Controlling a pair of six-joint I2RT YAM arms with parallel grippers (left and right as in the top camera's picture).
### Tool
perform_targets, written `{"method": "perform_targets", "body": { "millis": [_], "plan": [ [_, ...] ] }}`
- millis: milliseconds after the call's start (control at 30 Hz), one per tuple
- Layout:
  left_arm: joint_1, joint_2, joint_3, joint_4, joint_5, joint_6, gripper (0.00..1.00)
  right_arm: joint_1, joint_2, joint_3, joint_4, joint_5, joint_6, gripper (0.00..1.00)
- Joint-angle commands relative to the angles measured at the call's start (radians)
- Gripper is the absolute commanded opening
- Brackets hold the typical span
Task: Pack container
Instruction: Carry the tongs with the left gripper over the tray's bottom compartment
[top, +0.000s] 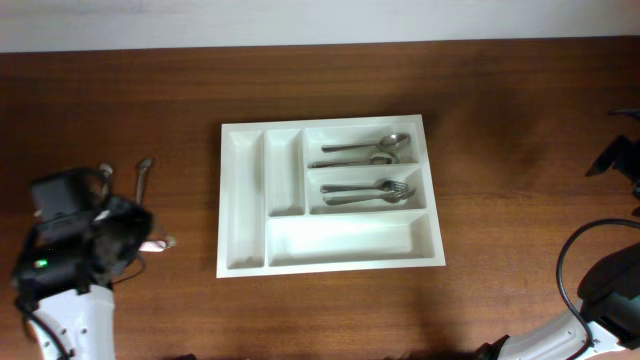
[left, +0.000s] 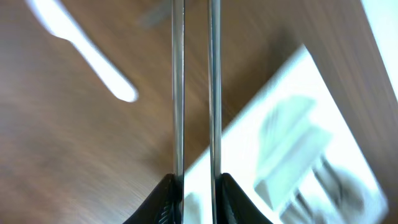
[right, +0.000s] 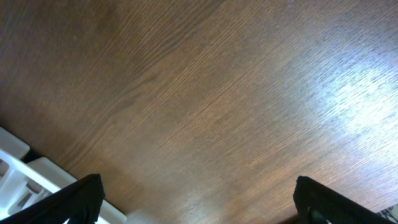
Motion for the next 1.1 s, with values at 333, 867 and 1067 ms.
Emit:
{"method": "perform_targets", "body": {
  "millis": [333, 867, 1067],
  "plan": [
    [-0.570, 0.028, 0.015, 0.203, 0.045, 0.023, 0.23, 0.005, 0.005, -0.003, 0.003, -0.006, -0.008, 0.99],
    [-0.945, 0.252, 0.015, 0.207, 0.014, 0.336, 0.38, 0.005, 0.005, -0.003, 0.003, -0.006, -0.008, 0.99],
    [-0.945, 0.325, 0.015, 0.209, -0.053, 0.396, 0.41, 0.005, 0.005, -0.003, 0.003, -0.006, -0.008, 0.99]
  ]
}}
